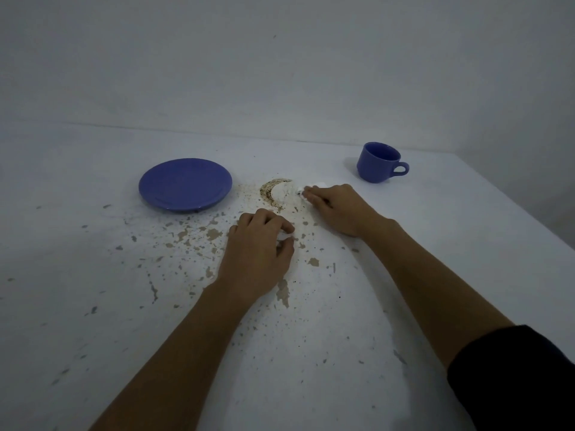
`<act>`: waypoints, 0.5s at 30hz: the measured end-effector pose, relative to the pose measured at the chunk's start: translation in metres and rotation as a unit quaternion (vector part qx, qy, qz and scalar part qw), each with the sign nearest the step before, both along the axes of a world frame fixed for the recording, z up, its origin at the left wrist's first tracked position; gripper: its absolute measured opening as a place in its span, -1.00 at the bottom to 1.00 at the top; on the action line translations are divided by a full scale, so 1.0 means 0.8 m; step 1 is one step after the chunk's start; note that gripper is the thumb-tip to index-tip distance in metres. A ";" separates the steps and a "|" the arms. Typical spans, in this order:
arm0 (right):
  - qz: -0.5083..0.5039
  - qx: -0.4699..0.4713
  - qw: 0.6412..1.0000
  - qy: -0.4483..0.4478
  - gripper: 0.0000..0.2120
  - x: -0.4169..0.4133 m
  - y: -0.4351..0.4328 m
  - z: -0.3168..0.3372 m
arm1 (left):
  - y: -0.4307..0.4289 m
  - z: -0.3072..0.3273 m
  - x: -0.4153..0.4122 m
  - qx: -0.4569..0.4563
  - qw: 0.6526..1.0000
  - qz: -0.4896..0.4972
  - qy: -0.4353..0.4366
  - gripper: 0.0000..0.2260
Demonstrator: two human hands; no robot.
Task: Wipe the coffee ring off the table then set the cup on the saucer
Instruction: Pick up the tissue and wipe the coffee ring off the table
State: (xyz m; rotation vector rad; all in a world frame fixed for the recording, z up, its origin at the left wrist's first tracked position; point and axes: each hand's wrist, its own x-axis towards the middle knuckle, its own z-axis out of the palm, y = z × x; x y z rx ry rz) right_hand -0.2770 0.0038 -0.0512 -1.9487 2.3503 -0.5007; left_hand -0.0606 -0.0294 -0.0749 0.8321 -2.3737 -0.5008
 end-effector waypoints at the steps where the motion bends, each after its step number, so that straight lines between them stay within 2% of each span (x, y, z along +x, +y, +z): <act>1: -0.021 0.002 1.000 0.000 -0.61 -0.002 -0.004 0.001 | 0.000 0.000 0.000 -0.001 1.000 0.001 0.000 -0.78; 4: -0.042 -0.028 0.999 0.004 -0.66 0.020 -0.019 0.000 | 0.001 0.000 -0.001 -0.007 1.000 0.002 -0.002 -0.79; 7: -0.004 -0.050 0.999 -0.003 -0.68 0.045 -0.018 -0.008 | 0.001 0.000 -0.001 -0.007 1.000 0.000 0.000 -0.79; 10: 0.015 -0.028 0.999 -0.006 -0.66 0.040 -0.004 -0.011 | 0.001 0.000 -0.001 -0.003 1.000 0.003 -0.005 -0.78; 15: -0.048 0.016 0.998 -0.021 -0.59 0.008 0.004 -0.006 | -0.001 -0.002 0.000 0.002 1.000 -0.002 0.001 -0.79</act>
